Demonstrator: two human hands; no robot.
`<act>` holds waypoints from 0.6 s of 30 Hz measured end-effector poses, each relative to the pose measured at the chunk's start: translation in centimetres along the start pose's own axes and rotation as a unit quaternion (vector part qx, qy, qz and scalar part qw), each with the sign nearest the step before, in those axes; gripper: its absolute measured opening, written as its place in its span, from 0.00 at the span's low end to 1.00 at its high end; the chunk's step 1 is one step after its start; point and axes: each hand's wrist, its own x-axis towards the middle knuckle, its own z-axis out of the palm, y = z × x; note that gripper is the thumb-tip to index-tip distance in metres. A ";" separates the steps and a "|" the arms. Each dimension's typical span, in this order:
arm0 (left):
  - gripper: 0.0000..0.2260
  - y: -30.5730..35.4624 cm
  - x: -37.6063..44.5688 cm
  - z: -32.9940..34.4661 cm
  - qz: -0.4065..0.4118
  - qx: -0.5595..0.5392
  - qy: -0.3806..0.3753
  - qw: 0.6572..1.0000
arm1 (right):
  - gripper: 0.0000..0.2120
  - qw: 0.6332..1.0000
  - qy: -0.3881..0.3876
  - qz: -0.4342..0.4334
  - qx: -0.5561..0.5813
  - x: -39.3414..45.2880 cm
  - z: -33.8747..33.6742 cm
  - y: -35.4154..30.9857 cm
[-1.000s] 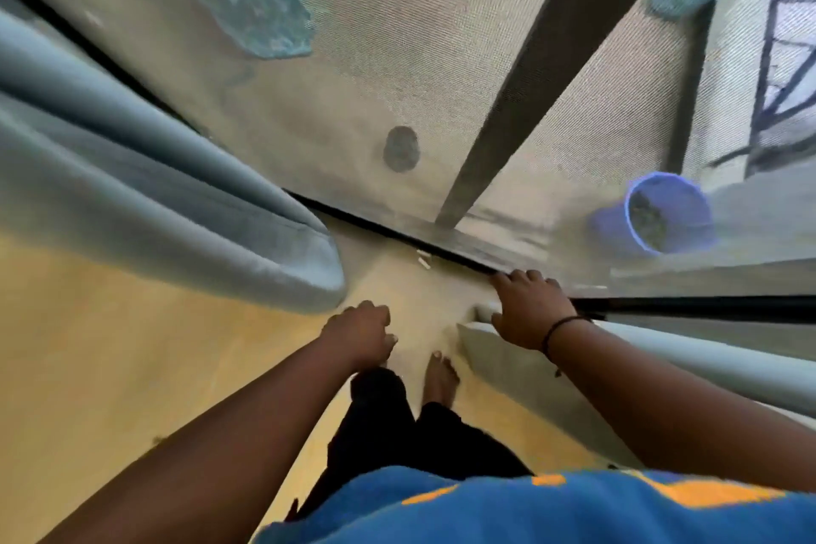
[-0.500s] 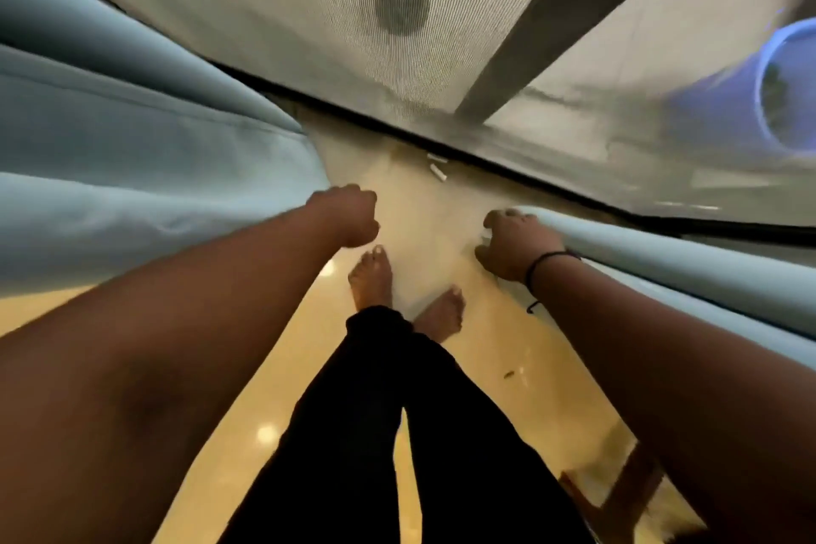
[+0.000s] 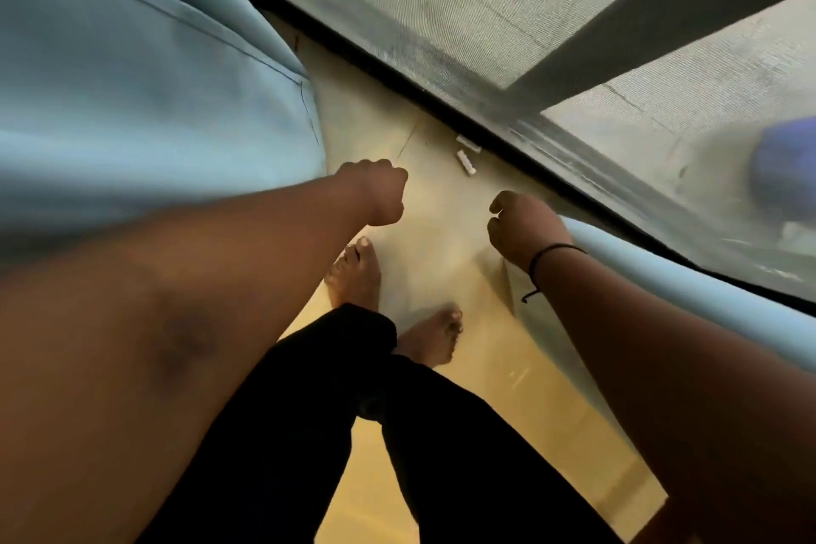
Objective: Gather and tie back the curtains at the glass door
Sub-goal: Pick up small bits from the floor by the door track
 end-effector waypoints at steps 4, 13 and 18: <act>0.18 0.8 3.2 0.0 0.025 -0.017 0.035 0.999 | 0.17 1.000 0.006 0.002 -0.008 3.4 0.7 0.0; 0.16 0.7 7.4 1.5 -0.001 -0.211 0.044 0.976 | 0.15 0.999 0.028 0.017 0.021 11.6 3.4 -2.0; 0.04 0.3 8.8 2.7 -0.075 -0.437 0.019 0.896 | 0.14 0.997 0.037 0.038 0.060 14.2 4.9 -2.7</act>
